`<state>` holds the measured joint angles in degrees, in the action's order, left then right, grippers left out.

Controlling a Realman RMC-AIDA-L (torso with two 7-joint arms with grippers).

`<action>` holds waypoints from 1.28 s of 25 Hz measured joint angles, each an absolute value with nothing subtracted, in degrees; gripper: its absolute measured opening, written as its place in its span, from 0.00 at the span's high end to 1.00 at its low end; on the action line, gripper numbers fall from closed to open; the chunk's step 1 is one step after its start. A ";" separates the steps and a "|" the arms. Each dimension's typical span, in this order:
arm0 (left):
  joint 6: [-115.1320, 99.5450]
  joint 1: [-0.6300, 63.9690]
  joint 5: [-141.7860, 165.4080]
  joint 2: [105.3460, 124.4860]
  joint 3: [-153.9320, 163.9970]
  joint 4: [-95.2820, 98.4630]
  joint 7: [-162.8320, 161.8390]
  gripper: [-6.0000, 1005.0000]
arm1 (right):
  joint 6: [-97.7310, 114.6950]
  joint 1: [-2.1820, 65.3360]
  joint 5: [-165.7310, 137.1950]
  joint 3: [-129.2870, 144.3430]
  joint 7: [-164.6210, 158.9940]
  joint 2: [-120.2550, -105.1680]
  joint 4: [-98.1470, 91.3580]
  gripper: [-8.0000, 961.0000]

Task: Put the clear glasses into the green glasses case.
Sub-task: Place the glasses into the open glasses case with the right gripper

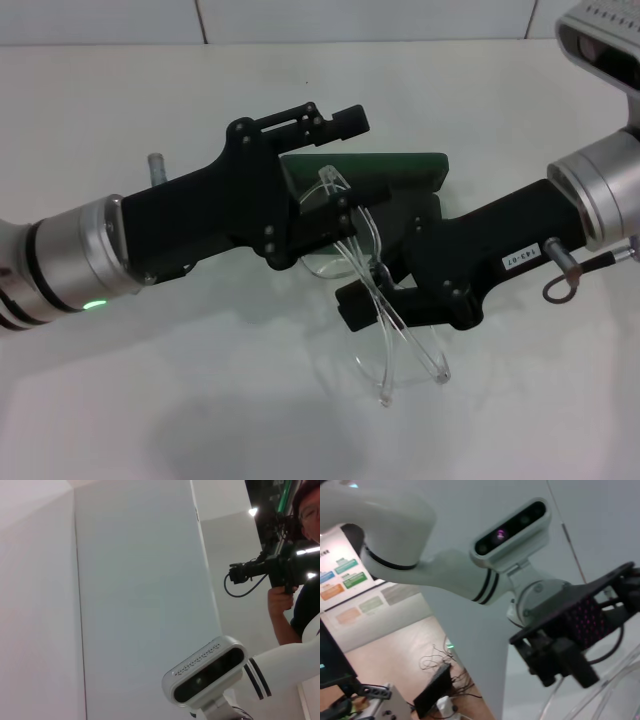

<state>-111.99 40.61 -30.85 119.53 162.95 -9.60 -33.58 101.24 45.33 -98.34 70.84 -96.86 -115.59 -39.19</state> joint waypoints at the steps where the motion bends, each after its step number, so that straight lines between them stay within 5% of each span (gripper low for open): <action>1: -111.99 40.66 -30.85 119.55 162.95 -9.59 -33.57 0.44 | 101.54 45.29 -98.24 70.84 -96.86 -115.59 -39.20 0.89; 32: -112.67 39.62 -33.17 119.50 162.95 -9.54 -33.57 0.44 | 104.58 45.30 -97.85 63.31 -96.86 -115.31 -35.68 0.88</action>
<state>-112.67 39.62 -33.17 119.50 162.95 -9.54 -33.57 104.58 45.30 -97.85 63.31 -96.86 -115.31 -35.68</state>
